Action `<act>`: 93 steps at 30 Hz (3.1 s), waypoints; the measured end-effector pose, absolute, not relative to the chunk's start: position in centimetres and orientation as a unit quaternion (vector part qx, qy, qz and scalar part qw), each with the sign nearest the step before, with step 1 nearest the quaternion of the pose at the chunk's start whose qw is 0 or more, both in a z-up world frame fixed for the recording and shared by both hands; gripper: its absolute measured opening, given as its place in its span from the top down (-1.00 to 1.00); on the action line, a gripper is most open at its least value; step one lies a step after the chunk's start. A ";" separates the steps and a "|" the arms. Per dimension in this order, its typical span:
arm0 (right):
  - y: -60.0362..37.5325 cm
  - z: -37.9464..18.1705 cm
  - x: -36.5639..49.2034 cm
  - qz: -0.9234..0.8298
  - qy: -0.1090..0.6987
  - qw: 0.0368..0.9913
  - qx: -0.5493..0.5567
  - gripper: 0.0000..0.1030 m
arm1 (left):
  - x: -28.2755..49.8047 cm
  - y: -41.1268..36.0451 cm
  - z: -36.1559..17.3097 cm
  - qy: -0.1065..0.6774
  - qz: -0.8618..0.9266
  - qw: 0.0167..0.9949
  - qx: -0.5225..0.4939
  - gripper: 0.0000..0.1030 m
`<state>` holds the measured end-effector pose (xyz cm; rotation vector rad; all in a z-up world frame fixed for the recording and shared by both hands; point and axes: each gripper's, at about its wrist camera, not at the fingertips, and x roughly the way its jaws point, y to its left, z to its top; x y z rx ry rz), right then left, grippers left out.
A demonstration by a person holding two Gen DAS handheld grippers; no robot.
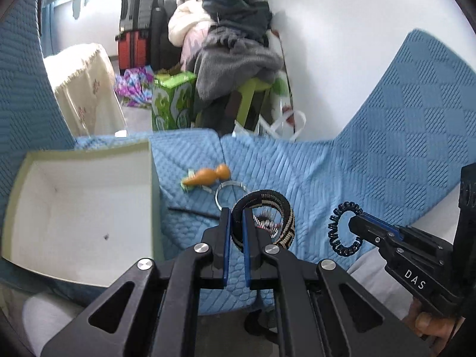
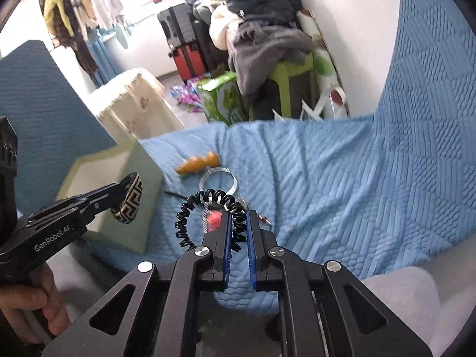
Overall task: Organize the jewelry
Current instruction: 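Carry the bangle with the left tool while the right carries the hair tie to the box, then open the left tool over the box while the right tool releases its hair tie, then move both tools back from the box to the jewelry pile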
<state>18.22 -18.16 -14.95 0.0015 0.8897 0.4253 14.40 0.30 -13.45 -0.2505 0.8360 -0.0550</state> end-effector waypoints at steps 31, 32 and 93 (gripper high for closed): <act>-0.7 -10.3 18.6 0.328 0.386 0.861 -0.043 0.85 | 10.2 15.2 -8.4 0.348 0.072 0.922 -0.151 0.87; -0.2 -10.9 18.8 0.329 0.393 0.857 -0.046 0.85 | 10.4 15.6 -8.9 0.353 0.075 0.920 -0.152 0.86; -10.8 -4.2 19.5 0.321 0.316 0.892 -0.043 0.51 | 11.7 7.2 -3.7 0.281 0.044 0.945 -0.160 -0.12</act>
